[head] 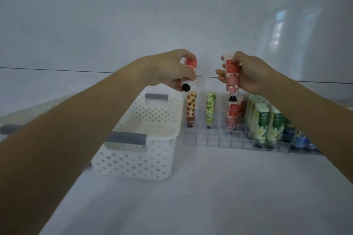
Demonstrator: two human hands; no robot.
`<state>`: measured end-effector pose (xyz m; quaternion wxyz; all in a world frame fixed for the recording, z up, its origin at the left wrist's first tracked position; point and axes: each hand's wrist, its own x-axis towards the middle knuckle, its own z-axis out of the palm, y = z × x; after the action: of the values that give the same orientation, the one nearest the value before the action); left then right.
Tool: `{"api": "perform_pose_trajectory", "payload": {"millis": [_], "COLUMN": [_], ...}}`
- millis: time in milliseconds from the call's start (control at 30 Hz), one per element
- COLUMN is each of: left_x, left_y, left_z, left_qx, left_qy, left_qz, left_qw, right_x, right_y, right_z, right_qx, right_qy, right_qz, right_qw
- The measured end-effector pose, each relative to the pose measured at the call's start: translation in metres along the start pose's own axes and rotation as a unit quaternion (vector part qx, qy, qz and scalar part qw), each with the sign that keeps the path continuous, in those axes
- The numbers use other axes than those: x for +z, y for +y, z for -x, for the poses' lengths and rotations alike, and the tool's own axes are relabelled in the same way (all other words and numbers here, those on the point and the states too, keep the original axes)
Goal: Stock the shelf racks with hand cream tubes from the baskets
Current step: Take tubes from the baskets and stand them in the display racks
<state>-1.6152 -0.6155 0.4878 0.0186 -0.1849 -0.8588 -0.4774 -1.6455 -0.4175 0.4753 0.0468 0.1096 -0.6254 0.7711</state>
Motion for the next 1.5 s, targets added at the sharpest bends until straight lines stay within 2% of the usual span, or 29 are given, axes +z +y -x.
{"api": "perform_pose_trajectory", "payload": {"millis": [133,200,333,467,567,667,1033,1167,1267,1500], "left_x": [0.043,0.061,0.098,0.136,0.158,0.168,0.163,0.164,0.166,0.17], "left_y": [0.022,0.029,0.029,0.004,-0.024,-0.049,-0.061,-0.057,-0.057,-0.055], "left_z": [-0.004,-0.006,-0.016,-0.03,-0.031,-0.029,-0.019,-0.017,-0.014,-0.007], "left_qx": [0.004,-0.007,-0.053,-0.055,-0.049,-0.043,0.013,0.036,0.064,0.12], "left_qy": [0.017,0.021,0.046,0.121,0.2,0.223,0.209,0.192,0.158,0.101], "left_qz": [0.01,0.015,0.023,0.05,0.12,0.144,0.136,0.137,0.125,0.107], "left_qw": [1.0,1.0,0.997,0.99,0.971,0.963,0.968,0.971,0.977,0.982], "right_x": [-0.034,-0.046,-0.062,-0.07,-0.076,-0.082,-0.084,-0.082,-0.075,-0.071], "right_y": [-0.004,-0.006,-0.005,-0.001,0.001,0.005,0.022,0.022,0.02,0.026], "right_z": [0.006,0.007,0.007,0.004,0.003,0.001,-0.004,-0.003,0.0,0.004], "right_qx": [-0.015,-0.046,-0.125,-0.132,-0.13,-0.12,-0.08,-0.141,-0.196,-0.17], "right_qy": [-0.01,-0.022,-0.009,-0.017,-0.028,-0.039,-0.053,-0.027,-0.046,-0.098], "right_qz": [0.039,0.116,0.306,0.408,0.457,0.509,0.605,0.585,0.544,0.549], "right_qw": [0.999,0.992,0.944,0.903,0.88,0.852,0.79,0.798,0.815,0.812]}}
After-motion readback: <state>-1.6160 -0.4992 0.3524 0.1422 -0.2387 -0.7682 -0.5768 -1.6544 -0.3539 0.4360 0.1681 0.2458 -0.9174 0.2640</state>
